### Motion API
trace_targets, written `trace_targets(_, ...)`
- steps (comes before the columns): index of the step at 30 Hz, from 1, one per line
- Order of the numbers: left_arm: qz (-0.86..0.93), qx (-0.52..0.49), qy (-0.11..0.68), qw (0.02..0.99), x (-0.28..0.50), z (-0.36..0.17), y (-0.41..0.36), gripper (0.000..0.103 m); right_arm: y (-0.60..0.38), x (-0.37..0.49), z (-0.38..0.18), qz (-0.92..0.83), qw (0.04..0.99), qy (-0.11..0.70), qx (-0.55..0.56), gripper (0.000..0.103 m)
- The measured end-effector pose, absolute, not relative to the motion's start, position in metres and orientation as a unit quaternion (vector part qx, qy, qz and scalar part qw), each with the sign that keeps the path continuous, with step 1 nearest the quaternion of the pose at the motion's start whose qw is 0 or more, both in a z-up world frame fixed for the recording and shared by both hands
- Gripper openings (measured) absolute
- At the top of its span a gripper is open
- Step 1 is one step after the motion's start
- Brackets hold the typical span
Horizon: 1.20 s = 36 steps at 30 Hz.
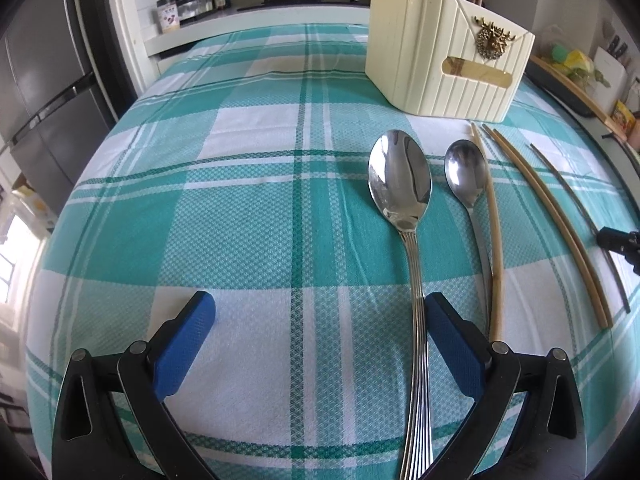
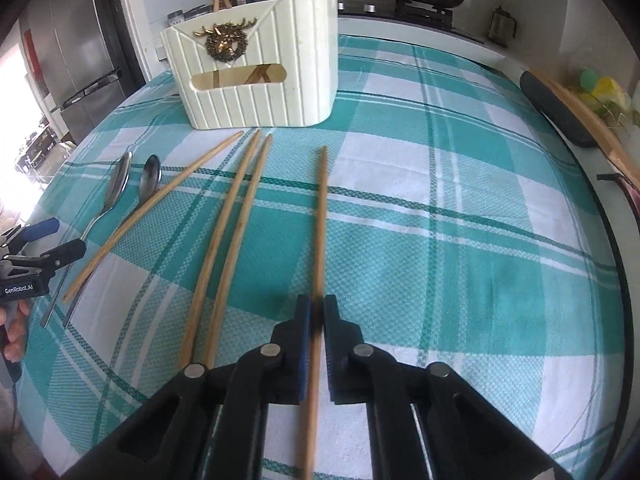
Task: Organize utensils
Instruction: 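Grasp a wooden chopstick with the right tool while the left tool grasps the large steel spoon, then lift the chopstick and spoon and lower both into the cream holder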
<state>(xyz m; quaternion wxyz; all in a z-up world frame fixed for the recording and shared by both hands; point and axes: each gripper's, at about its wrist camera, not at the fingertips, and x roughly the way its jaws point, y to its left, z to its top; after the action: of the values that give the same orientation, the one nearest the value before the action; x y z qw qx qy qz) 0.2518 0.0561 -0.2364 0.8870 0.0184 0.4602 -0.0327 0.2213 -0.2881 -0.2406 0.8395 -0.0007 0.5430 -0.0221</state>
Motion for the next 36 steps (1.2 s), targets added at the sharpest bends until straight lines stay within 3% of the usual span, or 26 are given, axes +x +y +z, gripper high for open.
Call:
trace_targets(7, -0.033, 0.027, 0.478, 0.878, 0.25, -0.236, 0.072, 0.103, -0.311, 0.199, -0.234, -0.029, 0.819, 0.573, 0.001, 0.01)
trace_targets(8, -0.031, 0.026, 0.482, 0.875, 0.252, -0.235, 0.074, 0.103, -0.313, 0.198, -0.234, -0.024, 0.816, 0.578, 0.002, 0.018)
trace_targets(9, -0.032, 0.026, 0.487, 0.873, 0.253, -0.235, 0.075, 0.103, -0.315, 0.199, -0.233, -0.019, 0.813, 0.582, 0.003, 0.032)
trace_targets(11, -0.039, 0.032, 0.496, 0.867, 0.257, -0.235, 0.074, 0.103, -0.317, 0.201, -0.234, -0.011, 0.806, 0.591, -0.004, 0.046)
trace_targets(24, -0.125, 0.078, 0.51, 0.847, 0.312, -0.233, 0.023, 0.099, -0.309, 0.251, -0.243, 0.038, 0.781, 0.621, -0.051, 0.045)
trace_targets(27, -0.133, 0.085, 0.509, 0.846, 0.327, -0.228, 0.013, 0.082, -0.308, 0.272, -0.246, 0.041, 0.783, 0.619, -0.052, 0.042)
trace_targets(29, -0.141, 0.084, 0.509, 0.845, 0.335, -0.225, 0.009, 0.053, -0.309, 0.289, -0.248, 0.046, 0.784, 0.617, -0.038, 0.033)
trace_targets(30, -0.143, 0.086, 0.508, 0.845, 0.338, -0.223, 0.007, 0.045, -0.309, 0.297, -0.249, 0.045, 0.784, 0.618, -0.039, 0.022)
trace_targets(32, -0.145, 0.079, 0.511, 0.843, 0.344, -0.222, 0.008, 0.042, -0.31, 0.313, -0.251, 0.042, 0.784, 0.618, -0.038, 0.006)
trace_targets(36, -0.146, 0.06, 0.497, 0.853, 0.342, -0.21, 0.017, 0.042, -0.314, 0.323, -0.245, 0.032, 0.794, 0.607, -0.011, 0.006)
